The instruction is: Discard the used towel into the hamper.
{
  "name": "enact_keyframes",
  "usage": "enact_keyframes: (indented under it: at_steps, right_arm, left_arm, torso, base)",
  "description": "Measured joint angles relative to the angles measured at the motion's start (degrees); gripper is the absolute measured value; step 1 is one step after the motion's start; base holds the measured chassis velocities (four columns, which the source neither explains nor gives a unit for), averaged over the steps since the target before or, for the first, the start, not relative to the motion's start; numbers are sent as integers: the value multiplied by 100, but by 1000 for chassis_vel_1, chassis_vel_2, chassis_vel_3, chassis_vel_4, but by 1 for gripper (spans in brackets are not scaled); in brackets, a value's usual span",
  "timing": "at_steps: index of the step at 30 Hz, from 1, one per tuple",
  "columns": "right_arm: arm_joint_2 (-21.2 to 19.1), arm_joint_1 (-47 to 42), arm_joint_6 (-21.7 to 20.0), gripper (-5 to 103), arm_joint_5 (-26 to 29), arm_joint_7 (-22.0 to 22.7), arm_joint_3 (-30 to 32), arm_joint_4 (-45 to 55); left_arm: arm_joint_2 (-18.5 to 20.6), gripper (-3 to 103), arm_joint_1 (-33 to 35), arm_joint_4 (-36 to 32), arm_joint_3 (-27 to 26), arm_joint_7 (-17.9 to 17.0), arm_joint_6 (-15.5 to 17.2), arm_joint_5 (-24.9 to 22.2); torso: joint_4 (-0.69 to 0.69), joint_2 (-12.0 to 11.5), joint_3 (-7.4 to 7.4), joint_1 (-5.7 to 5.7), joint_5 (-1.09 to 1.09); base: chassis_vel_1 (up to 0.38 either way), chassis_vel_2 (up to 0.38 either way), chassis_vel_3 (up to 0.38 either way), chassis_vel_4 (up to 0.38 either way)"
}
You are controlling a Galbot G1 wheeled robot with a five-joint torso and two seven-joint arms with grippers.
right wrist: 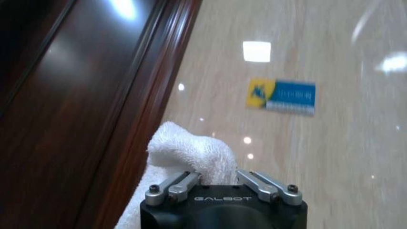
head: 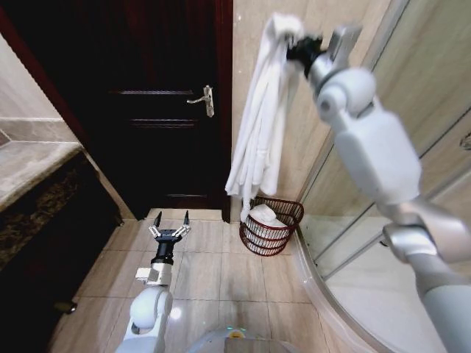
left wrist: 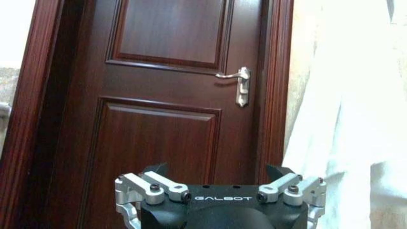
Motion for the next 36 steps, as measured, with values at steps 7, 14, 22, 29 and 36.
enact_keyframes:
  at_steps: [7, 14, 22, 29, 36]
  right_arm:
    - [76, 1111, -137, 9, 413, 9, -448, -361]
    - [475, 1666, -233, 9, 836, 300, -739, -708]
    - [697, 1462, -314, 9, 1059, 671, -754, -565]
    - [719, 1078, -327, 9, 1228, 772, -751, -283]
    - [544, 576, -353, 9, 1161, 795, -677, -16]
  left_arm:
    - [51, 100, -95, 17, -20, 2, 0, -103]
    - [55, 100, -144, 67, -12, 21, -34, -168]
    - [158, 100, -208, 105, -73, 30, -46, -307]
    - [174, 100, -274, 122, -94, 37, -14, -390]
    - [212, 100, -266, 173, -100, 54, -12, -397]
  torso:
    - [-2, 0, 0, 0, 0]
    - [0, 0, -1, -1, -4]
    - [-1, 0, 0, 0, 0]
    - [0, 0, 0, 0, -1]
    - [-1, 0, 0, 0, 0]
  base:
    - [0, 0, 0, 0]
    - [0, 0, 0, 0]
    - [0, 0, 0, 0]
    - [0, 0, 0, 0]
    - [0, 0, 0, 0]
